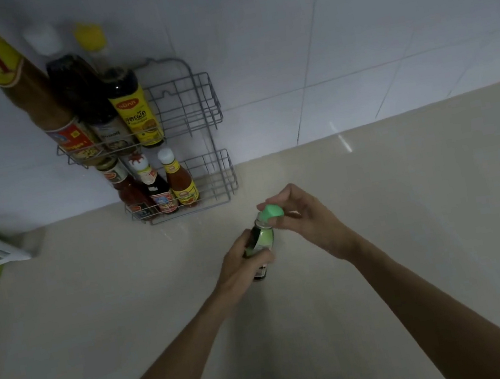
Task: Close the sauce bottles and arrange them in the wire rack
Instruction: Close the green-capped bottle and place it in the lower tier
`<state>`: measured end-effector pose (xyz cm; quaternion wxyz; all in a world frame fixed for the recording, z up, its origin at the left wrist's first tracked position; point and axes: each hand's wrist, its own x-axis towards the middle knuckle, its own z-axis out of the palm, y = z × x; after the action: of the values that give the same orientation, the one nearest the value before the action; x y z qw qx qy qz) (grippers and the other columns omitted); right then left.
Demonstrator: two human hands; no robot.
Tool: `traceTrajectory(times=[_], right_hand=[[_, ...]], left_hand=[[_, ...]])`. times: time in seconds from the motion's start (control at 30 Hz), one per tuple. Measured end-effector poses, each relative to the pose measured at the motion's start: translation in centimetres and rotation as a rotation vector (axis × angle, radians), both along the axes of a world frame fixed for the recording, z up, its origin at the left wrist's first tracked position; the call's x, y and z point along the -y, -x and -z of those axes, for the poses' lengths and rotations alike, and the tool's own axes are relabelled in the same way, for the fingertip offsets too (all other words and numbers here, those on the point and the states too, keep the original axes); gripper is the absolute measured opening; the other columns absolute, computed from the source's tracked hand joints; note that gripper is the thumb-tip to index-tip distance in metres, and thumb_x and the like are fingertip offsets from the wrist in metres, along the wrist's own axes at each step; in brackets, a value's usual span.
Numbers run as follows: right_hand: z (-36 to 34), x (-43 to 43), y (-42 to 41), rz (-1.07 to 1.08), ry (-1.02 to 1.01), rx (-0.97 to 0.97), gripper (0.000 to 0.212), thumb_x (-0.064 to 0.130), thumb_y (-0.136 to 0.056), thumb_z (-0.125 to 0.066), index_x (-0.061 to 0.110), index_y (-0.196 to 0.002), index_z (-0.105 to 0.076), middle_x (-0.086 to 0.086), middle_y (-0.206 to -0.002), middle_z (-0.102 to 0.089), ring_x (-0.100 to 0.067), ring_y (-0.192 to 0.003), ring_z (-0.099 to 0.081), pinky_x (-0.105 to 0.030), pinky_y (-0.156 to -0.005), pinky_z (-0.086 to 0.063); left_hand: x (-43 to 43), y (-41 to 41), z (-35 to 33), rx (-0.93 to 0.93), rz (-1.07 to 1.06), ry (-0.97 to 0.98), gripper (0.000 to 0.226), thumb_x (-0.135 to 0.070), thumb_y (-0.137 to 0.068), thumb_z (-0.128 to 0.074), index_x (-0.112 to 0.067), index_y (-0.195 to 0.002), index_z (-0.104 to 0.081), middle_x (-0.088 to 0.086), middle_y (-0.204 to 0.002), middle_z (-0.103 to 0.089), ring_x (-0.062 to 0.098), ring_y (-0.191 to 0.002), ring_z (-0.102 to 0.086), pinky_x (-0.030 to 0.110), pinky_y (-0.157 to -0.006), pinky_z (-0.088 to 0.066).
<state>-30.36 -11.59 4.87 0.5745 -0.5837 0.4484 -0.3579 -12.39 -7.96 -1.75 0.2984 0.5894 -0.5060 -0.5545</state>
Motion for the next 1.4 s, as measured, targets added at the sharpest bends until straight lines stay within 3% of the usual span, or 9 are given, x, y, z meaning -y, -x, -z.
traceTrajectory(times=[0.17,0.37,0.47,0.8,0.9,1.03,1.13,1.2,1.4], right_hand=[[-3.1,0.6,-1.3,-0.202,0.163,-0.11,0.03,0.008,-0.09,-0.064,0.007,-0.12,-0.059,-0.009,-0.118,-0.064,-0.021,-0.108,-0.062,-0.031,-0.09,-0.054],[-5.6,1.5,-3.0,-0.351,0.464,-0.672,0.032,0.043,-0.08,-0.072,0.015,-0.09,-0.062,0.008,-0.073,-0.061,-0.005,-0.063,-0.054,-0.025,-0.059,-0.044],[-5.7,0.9,-4.6,-0.379,0.715,-0.924,0.045,0.057,-0.085,-0.058,0.014,-0.075,-0.049,0.004,-0.054,-0.046,-0.013,-0.048,-0.042,-0.031,-0.05,-0.04],[-7.1,0.5,-5.1,-0.517,0.444,-0.46,0.033,0.017,-0.073,-0.083,0.019,-0.103,-0.07,0.007,-0.099,-0.071,-0.006,-0.091,-0.065,-0.02,-0.083,-0.052],[-7.4,0.2,-5.8,-0.393,0.343,-0.616,0.033,0.045,-0.075,-0.076,0.016,-0.087,-0.068,0.005,-0.075,-0.072,-0.004,-0.061,-0.069,-0.024,-0.061,-0.056],[-6.9,-1.1,-7.1,-0.278,0.569,-0.923,0.085,0.08,-0.08,-0.014,0.009,-0.083,-0.059,-0.006,-0.059,-0.062,-0.013,-0.045,-0.062,-0.029,-0.052,-0.05],[-7.6,-1.0,-6.4,-0.324,0.468,-0.715,0.065,0.077,-0.085,-0.021,0.025,-0.115,-0.047,0.003,-0.075,-0.064,-0.002,-0.056,-0.06,-0.02,-0.054,-0.048],[-7.9,-0.9,-6.4,-0.37,0.55,-0.66,0.037,0.06,-0.093,-0.038,0.027,-0.107,-0.045,0.01,-0.073,-0.058,-0.003,-0.057,-0.056,-0.013,-0.05,-0.038],[-7.4,-1.5,-6.6,-0.195,0.729,-1.162,0.065,0.067,-0.09,-0.007,0.019,-0.097,-0.051,0.002,-0.061,-0.049,-0.018,-0.054,-0.05,-0.026,-0.052,-0.033]], left_hand=[[0.2,-3.3,-2.8,-0.027,0.12,0.035,0.034,-0.028,-0.066,-0.069,-0.027,-0.099,-0.063,0.012,-0.092,-0.067,0.03,-0.094,-0.066,0.047,-0.082,-0.05],[-0.8,-5.9,-4.8,0.033,0.196,0.072,0.025,-0.022,-0.066,-0.066,-0.027,-0.089,-0.06,-0.008,-0.072,-0.059,0.007,-0.067,-0.055,0.033,-0.064,-0.042],[-1.8,-6.2,-4.9,0.036,0.19,0.055,0.041,-0.024,-0.065,-0.066,-0.029,-0.105,-0.063,0.007,-0.083,-0.064,0.01,-0.07,-0.056,0.032,-0.062,-0.044],[-3.1,-8.2,-6.2,-0.339,0.274,-0.244,0.043,-0.015,-0.056,-0.059,-0.004,-0.097,-0.059,0.01,-0.075,-0.064,0.021,-0.065,-0.06,0.03,-0.062,-0.051],[-3.2,-8.0,-6.3,-0.188,0.259,-0.117,0.038,-0.013,-0.061,-0.058,-0.008,-0.099,-0.06,0.006,-0.074,-0.063,0.02,-0.069,-0.06,0.033,-0.068,-0.049],[-2.9,-7.9,-6.4,-0.062,0.238,0.032,0.035,-0.018,-0.06,-0.064,-0.017,-0.095,-0.059,0.001,-0.076,-0.062,0.02,-0.08,-0.059,0.042,-0.077,-0.047],[-2.6,-8.1,-6.9,-0.068,0.254,0.046,0.037,-0.019,-0.06,-0.064,-0.015,-0.097,-0.058,0.0,-0.076,-0.061,0.019,-0.08,-0.06,0.041,-0.077,-0.048],[-2.5,-8.1,-7.1,-0.066,0.226,0.067,0.038,-0.02,-0.06,-0.064,-0.016,-0.097,-0.059,0.0,-0.075,-0.061,0.018,-0.076,-0.059,0.039,-0.072,-0.047],[-2.8,-6.8,-6.9,0.022,0.142,0.178,0.027,-0.026,-0.062,-0.064,-0.037,-0.086,-0.057,-0.013,-0.067,-0.058,0.009,-0.061,-0.052,0.031,-0.057,-0.04]])
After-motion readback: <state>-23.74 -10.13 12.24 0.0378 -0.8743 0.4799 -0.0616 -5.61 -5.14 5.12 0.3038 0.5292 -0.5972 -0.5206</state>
